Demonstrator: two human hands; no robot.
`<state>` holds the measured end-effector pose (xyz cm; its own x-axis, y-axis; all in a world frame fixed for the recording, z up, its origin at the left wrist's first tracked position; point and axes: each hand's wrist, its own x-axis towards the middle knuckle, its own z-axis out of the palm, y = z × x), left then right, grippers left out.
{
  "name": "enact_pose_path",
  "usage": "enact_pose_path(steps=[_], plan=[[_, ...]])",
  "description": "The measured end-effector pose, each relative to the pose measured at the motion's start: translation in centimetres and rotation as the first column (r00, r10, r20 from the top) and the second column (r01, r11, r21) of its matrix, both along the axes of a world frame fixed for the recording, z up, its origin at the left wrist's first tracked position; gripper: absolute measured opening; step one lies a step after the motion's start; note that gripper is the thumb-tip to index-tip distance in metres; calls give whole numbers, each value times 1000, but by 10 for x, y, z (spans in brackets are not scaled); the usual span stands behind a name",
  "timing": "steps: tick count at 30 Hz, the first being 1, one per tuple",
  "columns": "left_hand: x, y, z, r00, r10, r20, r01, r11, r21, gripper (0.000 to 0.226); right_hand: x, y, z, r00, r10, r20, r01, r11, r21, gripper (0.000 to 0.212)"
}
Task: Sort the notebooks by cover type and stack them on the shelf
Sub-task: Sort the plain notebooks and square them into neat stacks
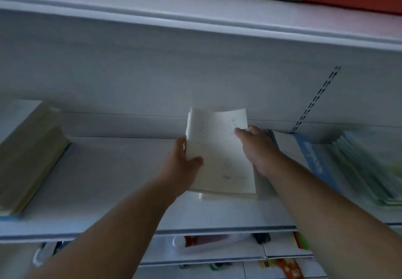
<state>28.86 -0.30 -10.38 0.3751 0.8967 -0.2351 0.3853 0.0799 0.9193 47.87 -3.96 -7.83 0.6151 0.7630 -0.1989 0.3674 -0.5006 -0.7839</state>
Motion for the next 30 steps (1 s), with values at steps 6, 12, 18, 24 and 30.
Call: enact_pose_path(steps=[6,12,18,24,30], plan=[[42,11,-4,960,-2,-280,49,986,161,44,27,20,-22,972,41,231,0,984,-176,42],[52,8,-11,820,-47,-571,218,947,236,50,34,26,-37,872,191,451,-37,944,-328,36],[52,4,-15,836,-29,-548,201,946,256,49,36,20,-34,741,210,638,13,945,-327,49],[16,-7,-5,940,134,-314,-2,922,386,45,-4,8,-26,690,255,677,-206,966,-154,48],[-68,-10,20,938,305,-162,-158,796,584,33,-88,20,-5,703,383,599,-510,859,50,34]])
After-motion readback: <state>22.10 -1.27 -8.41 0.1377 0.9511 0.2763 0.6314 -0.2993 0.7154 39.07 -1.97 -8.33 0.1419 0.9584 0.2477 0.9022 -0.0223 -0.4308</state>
